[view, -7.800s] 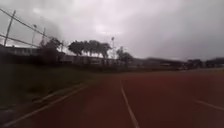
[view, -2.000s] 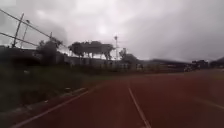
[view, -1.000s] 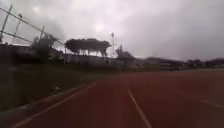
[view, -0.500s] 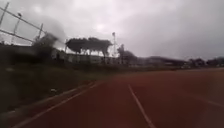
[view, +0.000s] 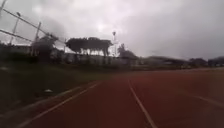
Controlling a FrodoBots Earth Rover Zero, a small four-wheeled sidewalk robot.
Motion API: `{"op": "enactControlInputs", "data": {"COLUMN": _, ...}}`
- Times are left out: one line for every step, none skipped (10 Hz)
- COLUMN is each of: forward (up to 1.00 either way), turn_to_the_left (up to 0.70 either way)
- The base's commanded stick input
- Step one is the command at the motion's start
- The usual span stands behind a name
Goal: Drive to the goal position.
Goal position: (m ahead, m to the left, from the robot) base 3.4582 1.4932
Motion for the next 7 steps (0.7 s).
{"op": "enactControlInputs", "data": {"forward": 0.5, "turn_to_the_left": 0.0}}
{"op": "enactControlInputs", "data": {"forward": 0.5, "turn_to_the_left": 0.0}}
{"op": "enactControlInputs", "data": {"forward": 0.5, "turn_to_the_left": 0.0}}
{"op": "enactControlInputs", "data": {"forward": 0.5, "turn_to_the_left": 0.0}}
{"op": "enactControlInputs", "data": {"forward": 0.5, "turn_to_the_left": 0.0}}
{"op": "enactControlInputs", "data": {"forward": 0.5, "turn_to_the_left": 0.0}}
{"op": "enactControlInputs", "data": {"forward": 0.5, "turn_to_the_left": 0.0}}
